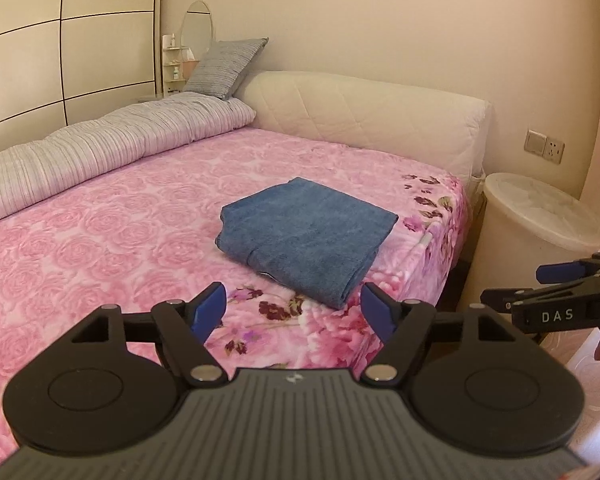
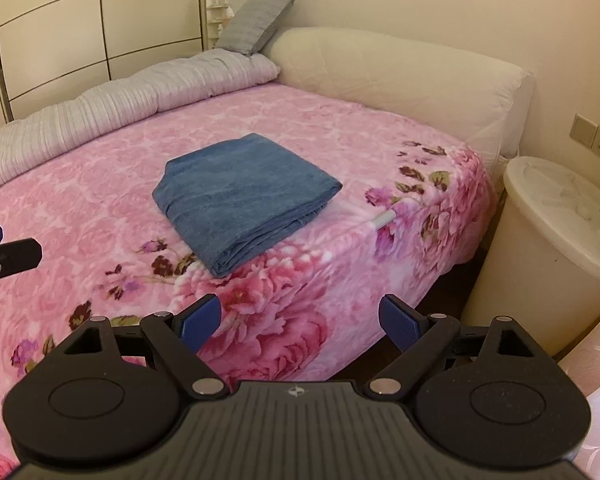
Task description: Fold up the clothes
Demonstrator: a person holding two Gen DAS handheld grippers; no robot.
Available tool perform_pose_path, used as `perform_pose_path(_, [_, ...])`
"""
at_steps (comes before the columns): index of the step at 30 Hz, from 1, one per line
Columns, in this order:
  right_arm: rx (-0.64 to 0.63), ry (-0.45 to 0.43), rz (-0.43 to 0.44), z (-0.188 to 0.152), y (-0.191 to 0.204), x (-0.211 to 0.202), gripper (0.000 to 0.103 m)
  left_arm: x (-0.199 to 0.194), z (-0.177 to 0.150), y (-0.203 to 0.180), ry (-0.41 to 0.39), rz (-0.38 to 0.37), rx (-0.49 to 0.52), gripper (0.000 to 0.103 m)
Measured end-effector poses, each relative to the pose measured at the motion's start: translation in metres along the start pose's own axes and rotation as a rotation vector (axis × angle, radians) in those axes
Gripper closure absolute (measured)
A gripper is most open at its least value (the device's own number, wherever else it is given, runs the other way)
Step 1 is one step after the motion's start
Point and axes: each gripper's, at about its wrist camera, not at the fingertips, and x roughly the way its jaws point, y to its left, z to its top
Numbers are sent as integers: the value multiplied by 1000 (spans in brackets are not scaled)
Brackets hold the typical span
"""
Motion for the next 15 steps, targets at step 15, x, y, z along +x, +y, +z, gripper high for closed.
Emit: perform_pose_path(15, [-39, 72, -18, 9, 21, 65, 14, 78, -7, 47, 77, -37, -105, 33])
